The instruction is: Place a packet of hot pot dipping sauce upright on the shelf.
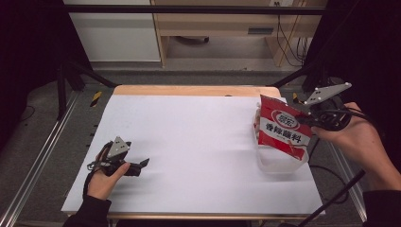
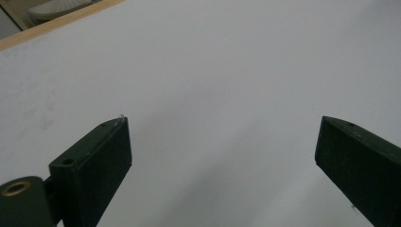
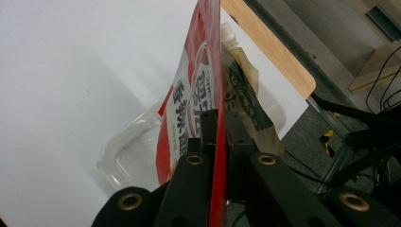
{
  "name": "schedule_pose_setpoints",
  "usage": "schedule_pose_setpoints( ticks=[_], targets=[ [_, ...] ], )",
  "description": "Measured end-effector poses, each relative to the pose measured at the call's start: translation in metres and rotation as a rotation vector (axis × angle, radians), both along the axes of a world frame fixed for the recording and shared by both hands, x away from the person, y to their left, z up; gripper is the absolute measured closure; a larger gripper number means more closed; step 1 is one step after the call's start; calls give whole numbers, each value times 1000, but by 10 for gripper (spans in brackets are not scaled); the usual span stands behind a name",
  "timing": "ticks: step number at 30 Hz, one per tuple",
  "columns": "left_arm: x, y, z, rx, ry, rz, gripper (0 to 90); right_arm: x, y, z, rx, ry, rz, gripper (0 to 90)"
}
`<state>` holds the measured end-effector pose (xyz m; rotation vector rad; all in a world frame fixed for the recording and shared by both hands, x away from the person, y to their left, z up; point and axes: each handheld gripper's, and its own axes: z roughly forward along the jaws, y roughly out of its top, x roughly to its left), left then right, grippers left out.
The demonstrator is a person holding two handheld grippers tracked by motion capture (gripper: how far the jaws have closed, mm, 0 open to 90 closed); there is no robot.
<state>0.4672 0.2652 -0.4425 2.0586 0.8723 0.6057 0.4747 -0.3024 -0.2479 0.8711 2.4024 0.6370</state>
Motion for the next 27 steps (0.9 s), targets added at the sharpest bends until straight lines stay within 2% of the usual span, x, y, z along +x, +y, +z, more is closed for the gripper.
schedule_pose_setpoints(
  ticks=[27],
  targets=[
    [0, 0, 0, 0, -2, -4, 46, -1, -9, -37, 69, 24, -42, 895]
  ],
)
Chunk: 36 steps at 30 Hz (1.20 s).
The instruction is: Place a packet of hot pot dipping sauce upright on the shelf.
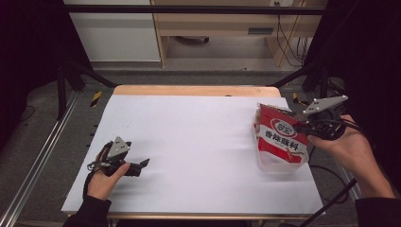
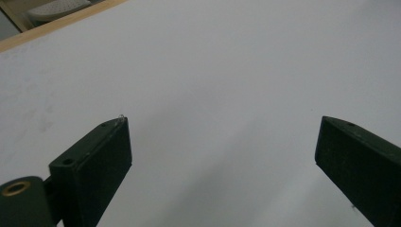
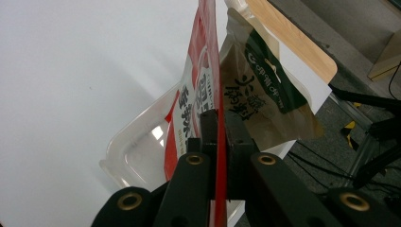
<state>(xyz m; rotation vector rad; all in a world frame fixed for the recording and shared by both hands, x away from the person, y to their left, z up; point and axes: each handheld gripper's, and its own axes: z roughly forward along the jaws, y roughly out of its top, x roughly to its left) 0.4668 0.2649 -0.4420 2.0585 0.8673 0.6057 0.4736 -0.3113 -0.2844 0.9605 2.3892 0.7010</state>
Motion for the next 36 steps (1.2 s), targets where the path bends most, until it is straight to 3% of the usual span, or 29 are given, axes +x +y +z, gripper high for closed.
schedule_pose_setpoints(
  ticks=[24, 29, 34, 36],
  targets=[
    [0, -1, 0, 11, -1, 1, 47, -18, -31, -20, 9, 60, -67, 880],
    [0, 0, 0, 7, -3, 7, 47, -19, -31, -22, 19, 54, -67, 868],
    [0, -1, 0, 9, 0, 0, 47, -16, -26, -21, 11, 55, -54, 816],
    [0, -1, 0, 8, 0, 1, 47, -15, -24, -21, 12, 52, -48, 744]
  ],
)
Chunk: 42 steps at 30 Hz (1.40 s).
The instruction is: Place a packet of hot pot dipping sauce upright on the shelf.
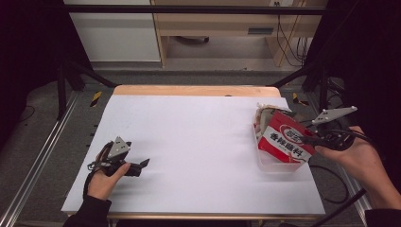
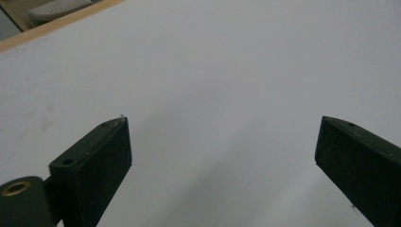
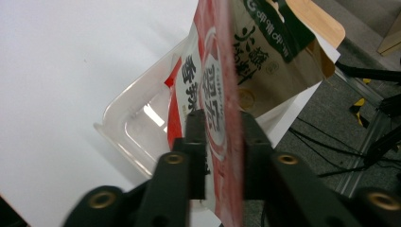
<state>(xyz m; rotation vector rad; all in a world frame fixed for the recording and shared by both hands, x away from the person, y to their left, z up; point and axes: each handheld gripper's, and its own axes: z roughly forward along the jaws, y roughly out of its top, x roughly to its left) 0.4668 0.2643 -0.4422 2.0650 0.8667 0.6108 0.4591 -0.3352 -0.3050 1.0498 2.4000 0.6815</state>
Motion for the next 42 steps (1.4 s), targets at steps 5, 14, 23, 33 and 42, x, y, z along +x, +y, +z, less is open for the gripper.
schedule_pose_setpoints(
  ticks=[5, 14, 23, 33, 42],
  targets=[
    [0, 1, 0, -1, -1, 3, 47, 4, 7, 1, -5, -15, -13, 550],
    [0, 1, 0, -2, -1, 2, 46, 20, 23, 5, -19, -52, -20, 348],
    [0, 1, 0, -1, 2, 0, 46, 25, 36, 17, -23, -100, -28, 209],
    [0, 1, 0, -2, 1, 1, 46, 21, 60, 40, -21, -214, -34, 163],
    [0, 1, 0, -3, 0, 2, 46, 15, 108, 57, 26, -321, 2, 164]
  ],
)
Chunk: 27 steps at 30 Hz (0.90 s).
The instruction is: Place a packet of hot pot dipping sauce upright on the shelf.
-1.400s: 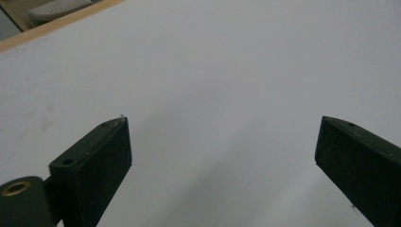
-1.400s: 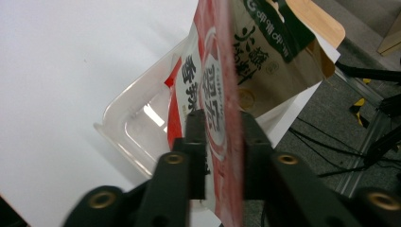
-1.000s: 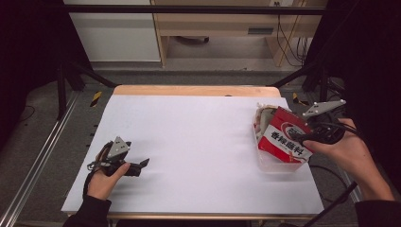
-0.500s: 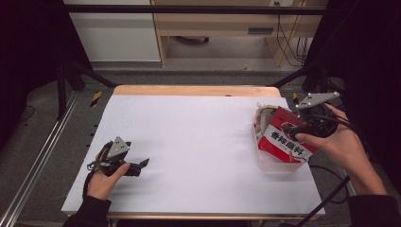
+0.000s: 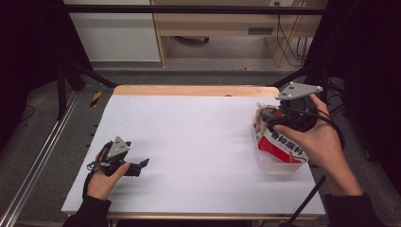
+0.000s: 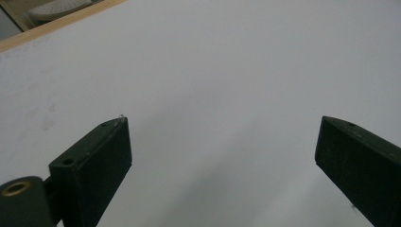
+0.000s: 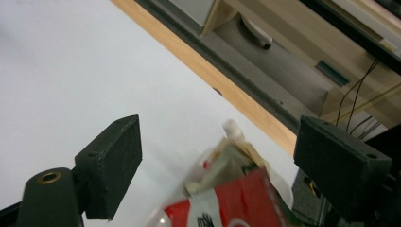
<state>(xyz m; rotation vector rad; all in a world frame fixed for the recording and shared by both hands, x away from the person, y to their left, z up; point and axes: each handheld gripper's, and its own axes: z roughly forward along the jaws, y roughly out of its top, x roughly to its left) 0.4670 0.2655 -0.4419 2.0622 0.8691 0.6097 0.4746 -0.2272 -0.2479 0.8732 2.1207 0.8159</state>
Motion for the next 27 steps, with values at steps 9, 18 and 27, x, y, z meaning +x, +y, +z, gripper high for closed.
schedule_pose_setpoints(
  ticks=[9, 18, 27],
  targets=[
    [0, 1, 0, -3, 0, 2, 46, 8, 60, -1, 34, -13, 46, 157],
    [0, 3, 1, -7, -1, 5, 46, 31, 101, -21, 61, 21, 76, 157],
    [1, 3, 0, -7, 1, 3, 46, 50, 110, -33, 130, 36, 24, 150]
  ],
)
